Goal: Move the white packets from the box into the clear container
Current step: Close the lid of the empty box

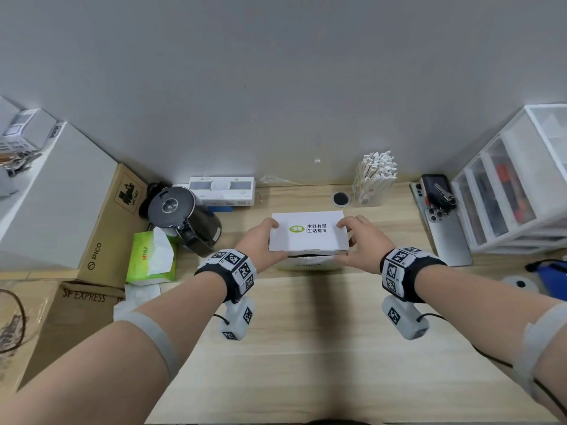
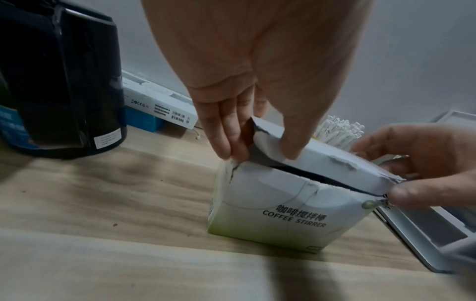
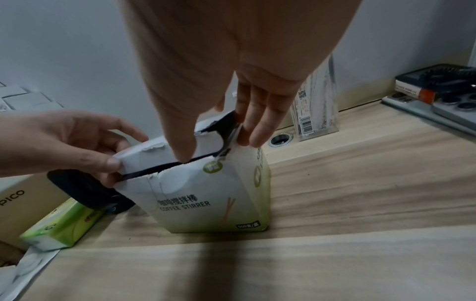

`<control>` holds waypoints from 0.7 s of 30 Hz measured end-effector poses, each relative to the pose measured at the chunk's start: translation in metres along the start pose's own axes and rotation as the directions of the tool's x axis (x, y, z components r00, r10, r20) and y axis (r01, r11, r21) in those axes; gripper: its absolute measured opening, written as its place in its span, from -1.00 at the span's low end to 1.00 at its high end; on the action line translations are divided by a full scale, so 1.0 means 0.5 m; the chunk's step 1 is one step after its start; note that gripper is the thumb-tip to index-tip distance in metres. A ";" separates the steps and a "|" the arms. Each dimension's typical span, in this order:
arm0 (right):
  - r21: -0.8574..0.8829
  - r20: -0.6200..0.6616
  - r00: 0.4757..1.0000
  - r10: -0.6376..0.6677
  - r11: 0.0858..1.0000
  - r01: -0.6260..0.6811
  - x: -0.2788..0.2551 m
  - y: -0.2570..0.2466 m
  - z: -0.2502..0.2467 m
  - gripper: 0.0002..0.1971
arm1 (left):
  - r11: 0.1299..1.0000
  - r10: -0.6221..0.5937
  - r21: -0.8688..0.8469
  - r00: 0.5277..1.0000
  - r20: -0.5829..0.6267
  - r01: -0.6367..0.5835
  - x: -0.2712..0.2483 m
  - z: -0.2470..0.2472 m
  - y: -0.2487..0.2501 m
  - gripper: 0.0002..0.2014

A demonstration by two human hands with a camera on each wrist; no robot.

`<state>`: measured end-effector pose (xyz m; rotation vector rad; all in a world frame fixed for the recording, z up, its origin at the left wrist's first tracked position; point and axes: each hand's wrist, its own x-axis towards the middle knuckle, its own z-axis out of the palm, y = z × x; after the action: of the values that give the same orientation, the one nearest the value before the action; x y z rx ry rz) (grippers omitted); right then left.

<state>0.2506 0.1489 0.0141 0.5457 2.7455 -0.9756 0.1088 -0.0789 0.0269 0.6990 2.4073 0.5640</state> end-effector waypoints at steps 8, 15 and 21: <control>-0.006 0.017 1.000 0.008 1.000 -0.008 0.005 0.000 0.009 -0.41 | 0.996 0.026 0.084 0.999 -0.028 -0.023 0.005 0.015 -0.008 -0.31; 0.077 0.030 0.997 0.072 0.994 -0.074 0.008 0.004 0.017 -0.46 | 0.992 -0.019 0.122 1.000 0.016 0.017 0.014 0.022 -0.012 -0.47; 0.108 0.047 0.979 0.197 0.974 -0.201 0.018 0.005 0.027 -0.44 | 0.994 -0.067 0.085 0.997 0.021 0.065 0.024 0.023 -0.016 -0.65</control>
<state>0.2437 0.1445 -0.0003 0.7957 2.5551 -1.0819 0.1045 -0.0755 0.0095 0.6546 2.4339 0.4262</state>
